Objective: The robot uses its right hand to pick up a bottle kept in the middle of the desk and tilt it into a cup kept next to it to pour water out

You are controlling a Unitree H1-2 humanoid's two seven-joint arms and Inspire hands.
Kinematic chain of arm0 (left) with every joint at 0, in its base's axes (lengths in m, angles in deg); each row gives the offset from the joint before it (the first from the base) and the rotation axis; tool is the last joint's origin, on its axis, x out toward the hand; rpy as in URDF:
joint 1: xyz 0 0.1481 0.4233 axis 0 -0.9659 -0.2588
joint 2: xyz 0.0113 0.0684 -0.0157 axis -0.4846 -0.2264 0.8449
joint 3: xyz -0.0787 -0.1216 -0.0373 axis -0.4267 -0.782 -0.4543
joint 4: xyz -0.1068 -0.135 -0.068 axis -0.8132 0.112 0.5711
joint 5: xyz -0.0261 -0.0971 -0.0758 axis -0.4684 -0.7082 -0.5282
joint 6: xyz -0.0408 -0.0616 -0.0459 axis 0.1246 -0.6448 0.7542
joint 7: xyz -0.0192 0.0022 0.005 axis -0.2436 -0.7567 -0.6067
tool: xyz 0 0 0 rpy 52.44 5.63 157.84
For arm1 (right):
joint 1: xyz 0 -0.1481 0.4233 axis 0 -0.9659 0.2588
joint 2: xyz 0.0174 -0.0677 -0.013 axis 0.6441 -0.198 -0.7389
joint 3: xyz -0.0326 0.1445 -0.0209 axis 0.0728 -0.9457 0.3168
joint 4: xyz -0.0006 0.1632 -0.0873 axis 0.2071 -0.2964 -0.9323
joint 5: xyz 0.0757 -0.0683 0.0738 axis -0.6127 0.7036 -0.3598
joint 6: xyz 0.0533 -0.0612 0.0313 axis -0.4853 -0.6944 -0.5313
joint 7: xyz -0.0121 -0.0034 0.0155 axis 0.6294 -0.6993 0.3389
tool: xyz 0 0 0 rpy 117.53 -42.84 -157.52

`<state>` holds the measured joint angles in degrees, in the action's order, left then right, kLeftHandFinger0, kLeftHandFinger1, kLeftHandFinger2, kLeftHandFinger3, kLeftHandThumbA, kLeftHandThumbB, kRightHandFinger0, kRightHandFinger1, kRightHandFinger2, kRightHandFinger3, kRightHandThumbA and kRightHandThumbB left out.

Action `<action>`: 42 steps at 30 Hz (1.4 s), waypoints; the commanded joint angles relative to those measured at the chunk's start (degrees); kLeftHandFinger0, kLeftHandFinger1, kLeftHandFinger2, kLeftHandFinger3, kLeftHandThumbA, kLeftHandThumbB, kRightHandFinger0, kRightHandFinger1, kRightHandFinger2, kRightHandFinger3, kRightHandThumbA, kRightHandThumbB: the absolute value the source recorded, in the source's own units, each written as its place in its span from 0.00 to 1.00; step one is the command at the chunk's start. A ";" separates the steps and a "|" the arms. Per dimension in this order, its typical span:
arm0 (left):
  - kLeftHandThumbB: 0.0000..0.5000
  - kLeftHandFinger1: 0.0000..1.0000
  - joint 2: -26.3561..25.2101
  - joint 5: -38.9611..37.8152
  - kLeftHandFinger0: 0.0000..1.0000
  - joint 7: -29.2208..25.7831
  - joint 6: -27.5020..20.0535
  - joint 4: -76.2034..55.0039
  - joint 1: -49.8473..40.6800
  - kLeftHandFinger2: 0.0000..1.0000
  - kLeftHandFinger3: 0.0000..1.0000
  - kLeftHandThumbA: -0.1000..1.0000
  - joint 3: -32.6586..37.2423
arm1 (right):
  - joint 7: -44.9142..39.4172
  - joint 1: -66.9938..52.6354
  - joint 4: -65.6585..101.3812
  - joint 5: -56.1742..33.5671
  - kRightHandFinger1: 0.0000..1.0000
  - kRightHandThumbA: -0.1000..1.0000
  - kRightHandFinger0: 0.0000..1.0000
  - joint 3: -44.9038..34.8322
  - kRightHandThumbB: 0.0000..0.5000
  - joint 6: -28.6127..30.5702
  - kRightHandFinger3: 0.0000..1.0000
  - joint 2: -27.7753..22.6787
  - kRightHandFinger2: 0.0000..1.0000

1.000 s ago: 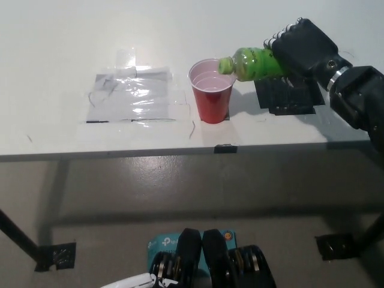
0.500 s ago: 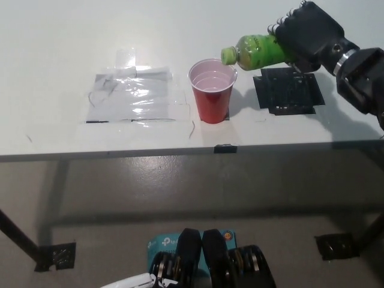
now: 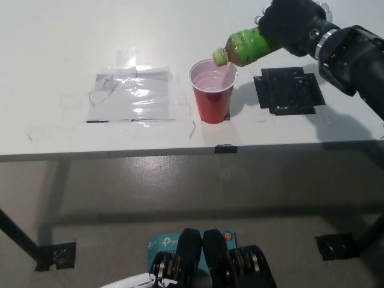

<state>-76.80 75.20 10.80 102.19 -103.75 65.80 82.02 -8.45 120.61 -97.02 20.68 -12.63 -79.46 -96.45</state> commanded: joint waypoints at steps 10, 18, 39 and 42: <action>1.00 1.00 -1.04 0.01 1.00 0.17 0.78 -2.01 0.06 1.00 1.00 0.53 -0.88 | -1.53 4.59 1.62 4.72 0.00 0.22 0.00 -0.63 0.16 -2.36 0.00 -0.68 0.13; 1.00 1.00 -1.08 0.02 1.00 0.16 0.77 -1.99 -0.02 1.00 1.00 0.56 -0.94 | 0.10 0.96 2.68 -3.97 0.01 0.00 0.00 -9.22 0.03 -1.59 0.02 -0.11 0.19; 1.00 1.00 -0.68 -0.69 1.00 0.28 0.33 -1.77 -0.67 1.00 1.00 0.53 -1.13 | -7.26 -13.02 6.47 -34.26 0.00 0.00 0.00 -44.75 0.00 -11.90 0.24 13.09 0.20; 1.00 1.00 -0.58 -0.74 1.00 0.14 0.32 -1.81 -0.70 1.00 1.00 0.53 -1.27 | -3.00 -14.44 4.96 -41.65 0.00 0.00 0.00 -51.04 0.00 -7.83 0.17 16.35 0.10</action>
<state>-76.74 75.19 10.79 101.87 -103.69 65.44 81.79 -18.17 103.01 -94.39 -3.04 -53.03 -87.92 -83.89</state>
